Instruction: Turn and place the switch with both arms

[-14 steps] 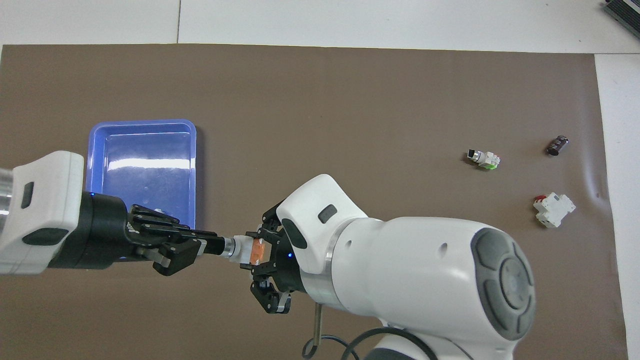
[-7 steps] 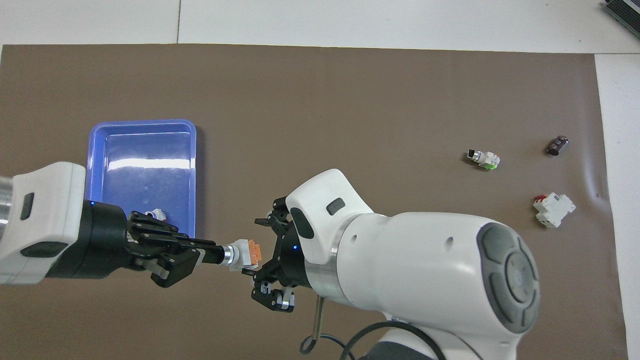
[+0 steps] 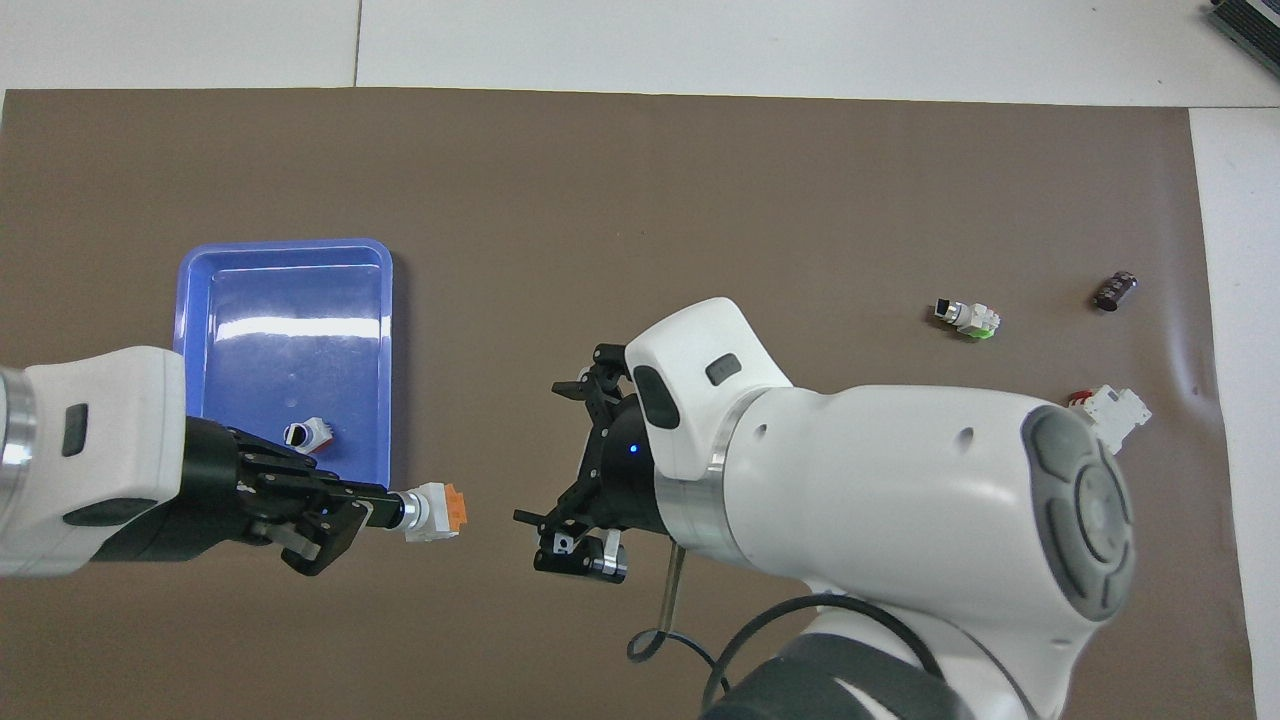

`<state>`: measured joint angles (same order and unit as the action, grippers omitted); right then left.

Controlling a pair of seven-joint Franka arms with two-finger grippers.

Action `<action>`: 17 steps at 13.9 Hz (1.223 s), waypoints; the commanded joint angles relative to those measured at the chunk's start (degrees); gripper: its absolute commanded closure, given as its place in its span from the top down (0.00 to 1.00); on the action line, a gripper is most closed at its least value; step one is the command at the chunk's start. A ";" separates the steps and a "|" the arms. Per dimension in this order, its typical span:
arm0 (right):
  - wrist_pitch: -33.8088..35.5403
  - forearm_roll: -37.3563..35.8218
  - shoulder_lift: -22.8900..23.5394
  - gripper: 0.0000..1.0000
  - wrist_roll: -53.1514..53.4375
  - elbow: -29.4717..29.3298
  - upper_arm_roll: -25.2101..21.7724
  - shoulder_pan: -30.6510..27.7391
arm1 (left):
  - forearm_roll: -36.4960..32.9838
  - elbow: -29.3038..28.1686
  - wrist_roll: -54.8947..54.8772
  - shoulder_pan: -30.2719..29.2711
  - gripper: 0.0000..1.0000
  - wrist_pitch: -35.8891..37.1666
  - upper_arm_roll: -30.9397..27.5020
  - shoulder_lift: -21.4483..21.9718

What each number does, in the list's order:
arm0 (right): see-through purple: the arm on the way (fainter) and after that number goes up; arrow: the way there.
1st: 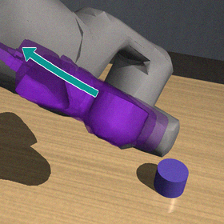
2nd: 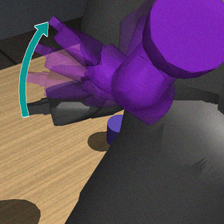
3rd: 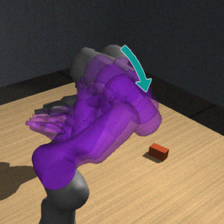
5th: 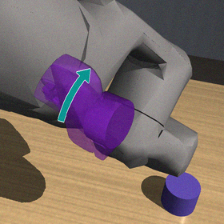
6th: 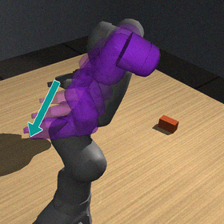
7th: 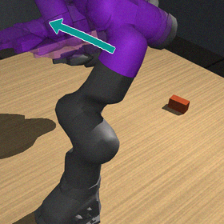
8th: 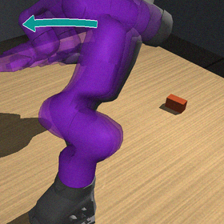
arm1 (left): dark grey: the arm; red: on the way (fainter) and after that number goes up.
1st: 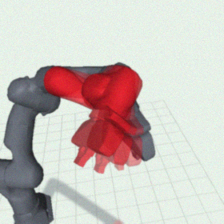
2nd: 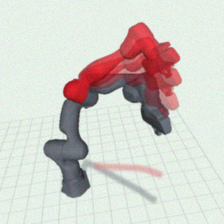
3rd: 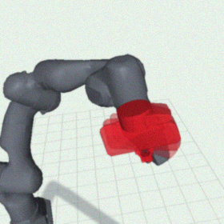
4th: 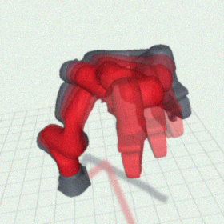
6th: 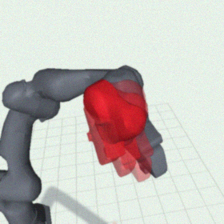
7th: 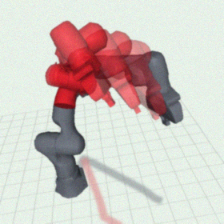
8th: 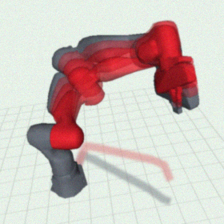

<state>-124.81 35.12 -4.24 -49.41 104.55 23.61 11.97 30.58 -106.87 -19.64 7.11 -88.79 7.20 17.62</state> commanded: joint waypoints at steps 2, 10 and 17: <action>1.66 -0.41 0.02 1.00 0.99 0.39 0.30 -5.18 | -7.80 -5.26 -2.42 0.27 0.00 -7.16 -0.08 1.54; 1.34 -6.98 1.07 1.00 3.08 0.39 0.03 -15.48 | -18.17 -10.46 -8.66 -1.75 0.00 -21.33 -0.43 -3.01; -5.10 -26.12 2.39 1.00 33.00 -0.40 -1.89 -17.07 | -24.69 -10.02 -9.98 -1.75 0.00 -30.02 -1.57 -13.11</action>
<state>-129.51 15.08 -2.26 -26.09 104.86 22.52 -5.41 7.58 -116.91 -27.84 5.58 -115.70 6.30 7.32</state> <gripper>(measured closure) 0.000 0.903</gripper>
